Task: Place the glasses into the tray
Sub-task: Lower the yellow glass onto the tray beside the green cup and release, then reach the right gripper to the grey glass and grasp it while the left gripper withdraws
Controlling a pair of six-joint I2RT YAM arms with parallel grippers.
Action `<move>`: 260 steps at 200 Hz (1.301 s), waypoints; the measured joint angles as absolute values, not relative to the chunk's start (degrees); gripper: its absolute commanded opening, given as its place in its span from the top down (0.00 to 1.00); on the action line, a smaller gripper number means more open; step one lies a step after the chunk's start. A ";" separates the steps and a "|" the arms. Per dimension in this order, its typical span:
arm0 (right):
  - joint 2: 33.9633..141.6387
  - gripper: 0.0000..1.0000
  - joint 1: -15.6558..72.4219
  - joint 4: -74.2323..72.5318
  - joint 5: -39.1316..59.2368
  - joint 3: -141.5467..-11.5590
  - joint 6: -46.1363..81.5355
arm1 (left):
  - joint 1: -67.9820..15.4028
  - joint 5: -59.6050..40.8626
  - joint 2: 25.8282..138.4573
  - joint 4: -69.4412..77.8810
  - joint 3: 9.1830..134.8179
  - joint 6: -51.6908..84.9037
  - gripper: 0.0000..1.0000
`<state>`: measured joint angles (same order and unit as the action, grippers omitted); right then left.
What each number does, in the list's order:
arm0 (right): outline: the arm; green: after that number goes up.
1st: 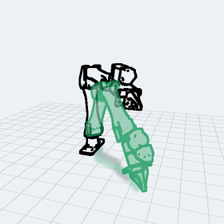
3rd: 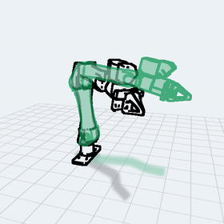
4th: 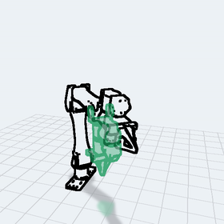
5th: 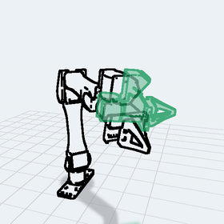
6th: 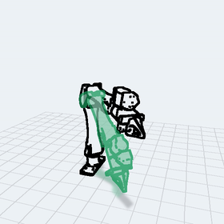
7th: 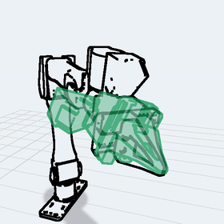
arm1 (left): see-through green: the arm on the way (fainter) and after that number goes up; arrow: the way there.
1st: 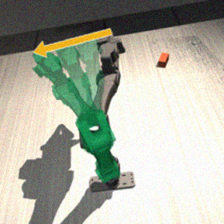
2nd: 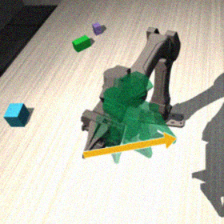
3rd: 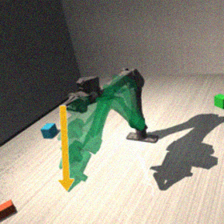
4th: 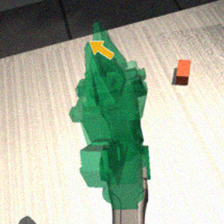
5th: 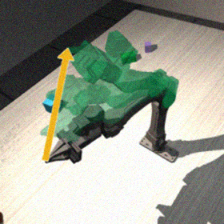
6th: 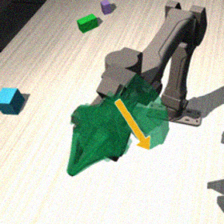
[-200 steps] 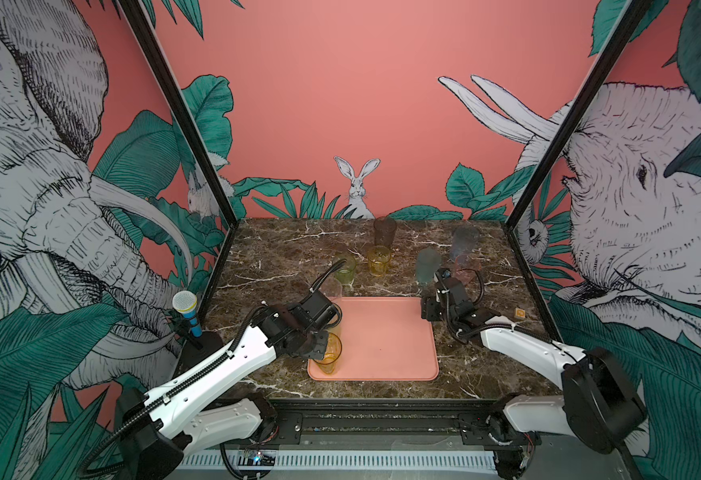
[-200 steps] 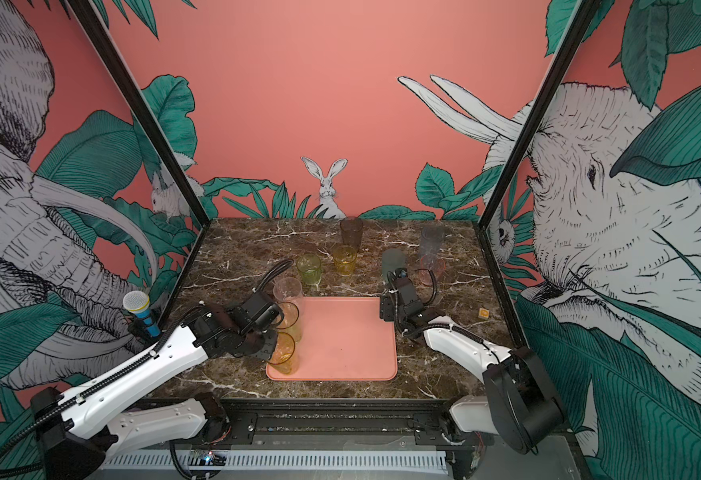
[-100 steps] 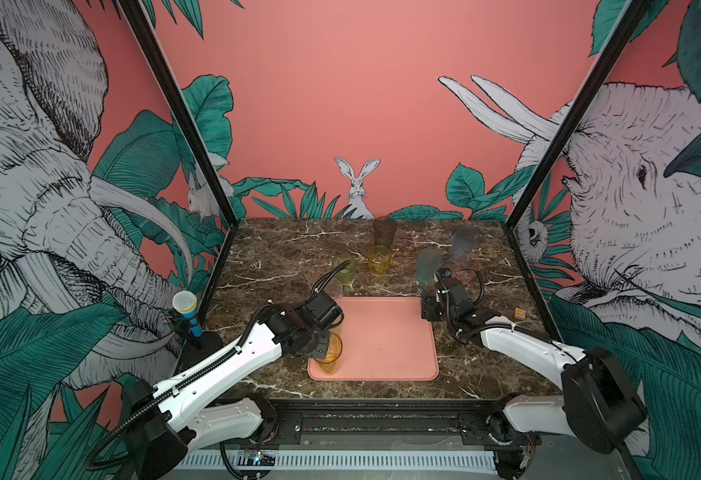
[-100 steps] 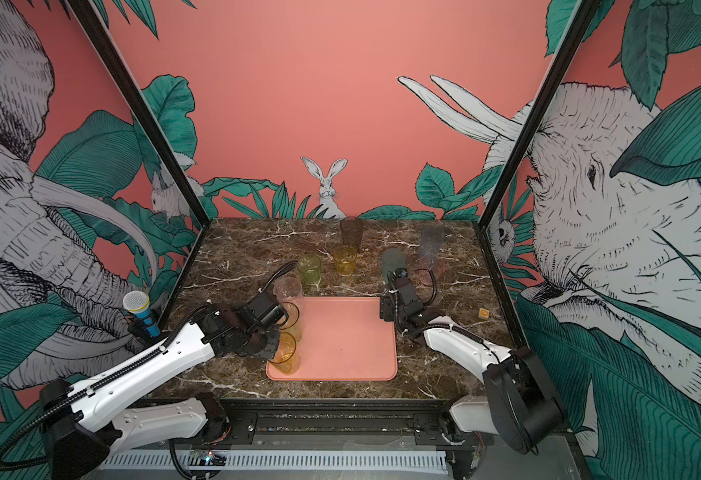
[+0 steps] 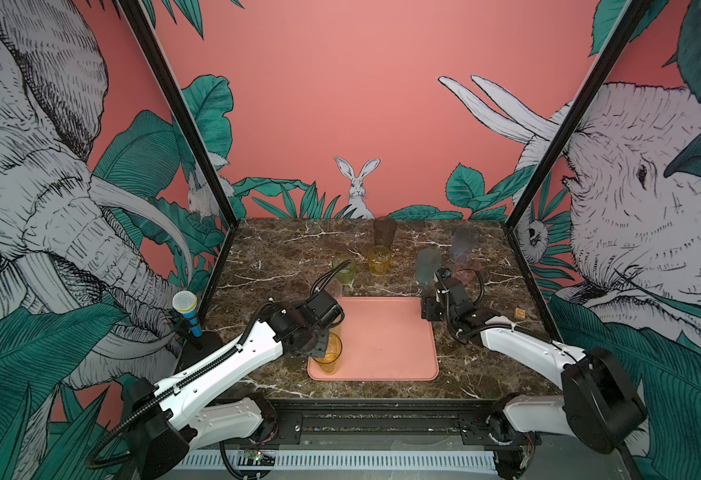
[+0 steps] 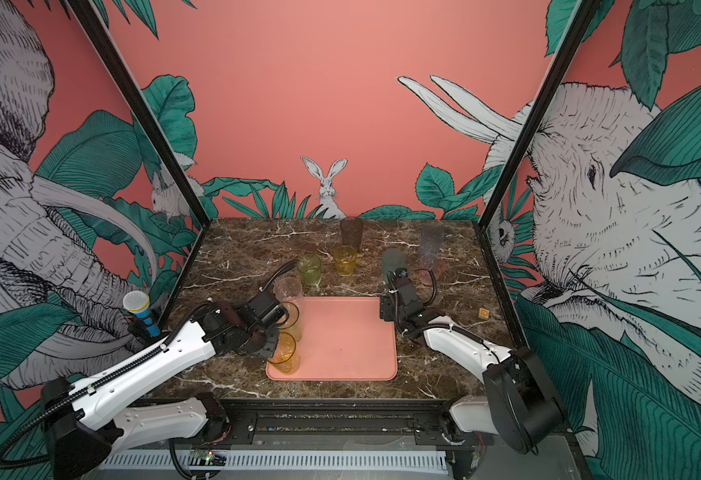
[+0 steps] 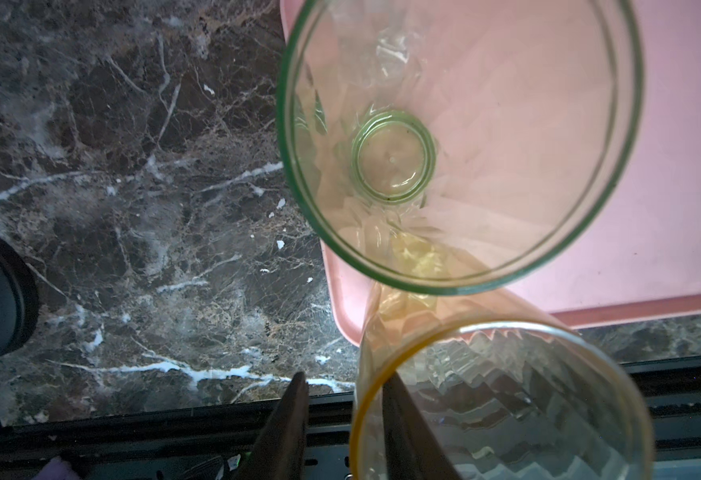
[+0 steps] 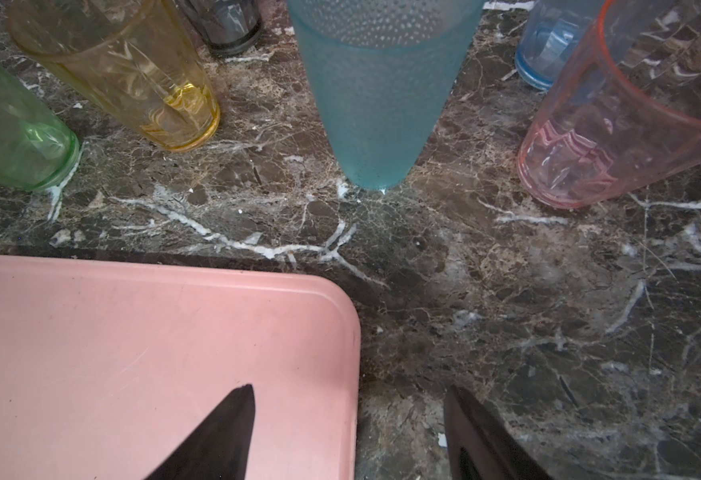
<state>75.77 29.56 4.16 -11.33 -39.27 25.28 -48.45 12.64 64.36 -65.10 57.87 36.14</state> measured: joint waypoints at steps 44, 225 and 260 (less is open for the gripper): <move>75.77 0.26 29.56 4.16 -11.33 -39.27 25.28 | -48.45 15.00 64.25 -68.25 64.64 34.79 0.55; 85.34 0.26 29.08 24.51 -3.62 -66.89 30.63 | -34.57 34.79 62.17 -53.69 68.18 21.78 0.03; 91.53 0.26 29.08 33.80 -2.76 -82.81 30.87 | -33.26 36.12 60.47 -52.36 64.16 21.21 0.01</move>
